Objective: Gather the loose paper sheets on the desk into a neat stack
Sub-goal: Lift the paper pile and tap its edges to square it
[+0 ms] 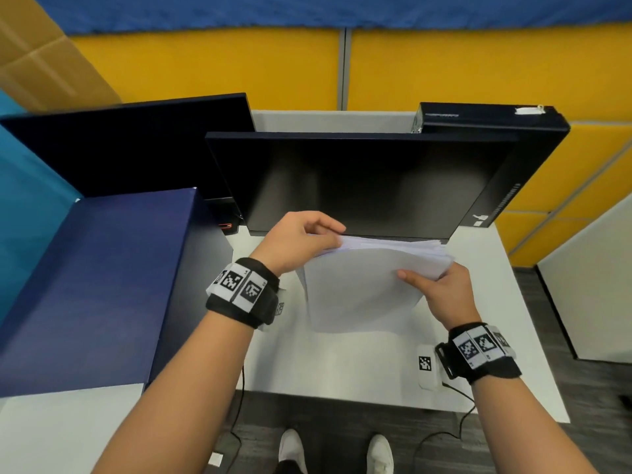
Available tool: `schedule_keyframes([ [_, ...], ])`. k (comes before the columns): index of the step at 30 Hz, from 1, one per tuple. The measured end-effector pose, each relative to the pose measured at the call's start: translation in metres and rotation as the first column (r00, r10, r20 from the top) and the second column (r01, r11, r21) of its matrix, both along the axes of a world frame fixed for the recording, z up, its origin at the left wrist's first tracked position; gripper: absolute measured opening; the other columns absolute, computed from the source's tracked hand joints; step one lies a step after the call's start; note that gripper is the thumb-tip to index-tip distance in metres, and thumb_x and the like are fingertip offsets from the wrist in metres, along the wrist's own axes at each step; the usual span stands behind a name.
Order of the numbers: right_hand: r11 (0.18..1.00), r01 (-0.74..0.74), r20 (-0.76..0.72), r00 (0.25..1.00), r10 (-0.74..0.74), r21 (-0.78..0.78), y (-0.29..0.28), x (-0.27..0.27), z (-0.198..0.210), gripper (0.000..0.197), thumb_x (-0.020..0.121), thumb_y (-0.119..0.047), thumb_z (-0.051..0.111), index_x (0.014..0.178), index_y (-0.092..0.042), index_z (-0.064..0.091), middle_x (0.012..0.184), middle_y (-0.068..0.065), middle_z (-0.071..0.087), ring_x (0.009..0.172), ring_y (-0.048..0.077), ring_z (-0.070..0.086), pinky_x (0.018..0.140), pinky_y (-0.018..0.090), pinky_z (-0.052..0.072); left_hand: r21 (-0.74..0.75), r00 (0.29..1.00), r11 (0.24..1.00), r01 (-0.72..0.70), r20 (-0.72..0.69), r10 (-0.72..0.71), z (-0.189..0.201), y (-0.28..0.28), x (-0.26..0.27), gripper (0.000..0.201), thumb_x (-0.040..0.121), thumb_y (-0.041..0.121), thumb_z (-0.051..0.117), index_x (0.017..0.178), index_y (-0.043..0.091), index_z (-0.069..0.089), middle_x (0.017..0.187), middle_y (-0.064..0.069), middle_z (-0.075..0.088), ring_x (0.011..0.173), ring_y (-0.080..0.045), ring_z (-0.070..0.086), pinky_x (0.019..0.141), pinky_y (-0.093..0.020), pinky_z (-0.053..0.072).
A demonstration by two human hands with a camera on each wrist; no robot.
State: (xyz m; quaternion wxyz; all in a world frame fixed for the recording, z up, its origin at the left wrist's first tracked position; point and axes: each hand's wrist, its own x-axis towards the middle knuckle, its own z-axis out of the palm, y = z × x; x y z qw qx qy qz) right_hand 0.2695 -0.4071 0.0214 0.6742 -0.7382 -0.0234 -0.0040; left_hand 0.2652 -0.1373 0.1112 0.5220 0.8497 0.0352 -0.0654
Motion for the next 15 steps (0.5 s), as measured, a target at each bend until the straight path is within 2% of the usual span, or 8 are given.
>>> schedule_keyframes([
  [3,0.999,-0.03,-0.004,1.0,0.03,-0.017,-0.002,0.001,-0.001,0.032,0.071,-0.003,0.084,0.096,-0.02,0.073,0.083,-0.023,0.075,0.079,-0.004,0.071,0.07,0.011,0.053,-0.018,0.995,0.996,0.093,-0.045,-0.093,0.004,0.001,0.003,0.024,0.085,0.013,0.072,0.101,0.031,0.076,0.094,0.004,0.079,0.088,-0.007,0.074,0.089,-0.025,0.054],
  [5,0.999,-0.048,-0.012,0.999,0.048,-0.009,-0.005,0.001,-0.002,0.034,0.072,-0.001,0.083,0.098,-0.019,0.073,0.084,-0.021,0.076,0.08,-0.003,0.072,0.071,0.011,0.053,-0.017,0.992,0.992,0.122,-0.023,-0.122,0.005,0.002,0.004,0.025,0.086,0.012,0.072,0.1,0.032,0.075,0.096,0.006,0.079,0.092,-0.007,0.074,0.094,-0.028,0.054],
  [8,0.999,-0.053,-0.017,0.998,0.053,-0.004,-0.009,0.001,-0.004,0.034,0.072,-0.001,0.083,0.099,-0.02,0.074,0.086,-0.019,0.076,0.082,0.0,0.072,0.072,0.012,0.054,-0.011,0.995,0.995,0.094,0.016,-0.094,0.004,0.006,0.004,0.019,0.087,0.02,0.076,0.102,0.033,0.076,0.093,0.01,0.078,0.093,-0.004,0.072,0.094,-0.028,0.052],
  [11,0.999,-0.039,-0.016,0.999,0.039,0.001,-0.011,0.0,-0.006,0.032,0.072,-0.002,0.083,0.096,-0.023,0.074,0.087,-0.019,0.077,0.082,0.0,0.072,0.072,0.012,0.053,0.107,0.99,0.992,0.069,0.116,-0.082,-0.001,0.007,0.001,0.015,0.088,0.034,0.075,0.103,0.034,0.075,0.093,0.015,0.076,0.093,0.002,0.069,0.09,-0.024,0.051],
  [15,0.999,-0.029,-0.01,1.0,0.03,0.014,-0.01,-0.001,-0.007,0.031,0.074,-0.001,0.081,0.095,-0.021,0.073,0.085,-0.021,0.076,0.081,-0.002,0.072,0.071,0.011,0.053,0.083,0.983,0.992,0.097,0.146,-0.109,-0.002,0.008,-0.003,0.023,0.086,0.042,0.075,0.105,0.03,0.074,0.093,0.01,0.076,0.088,-0.006,0.071,0.081,-0.022,0.058],
])
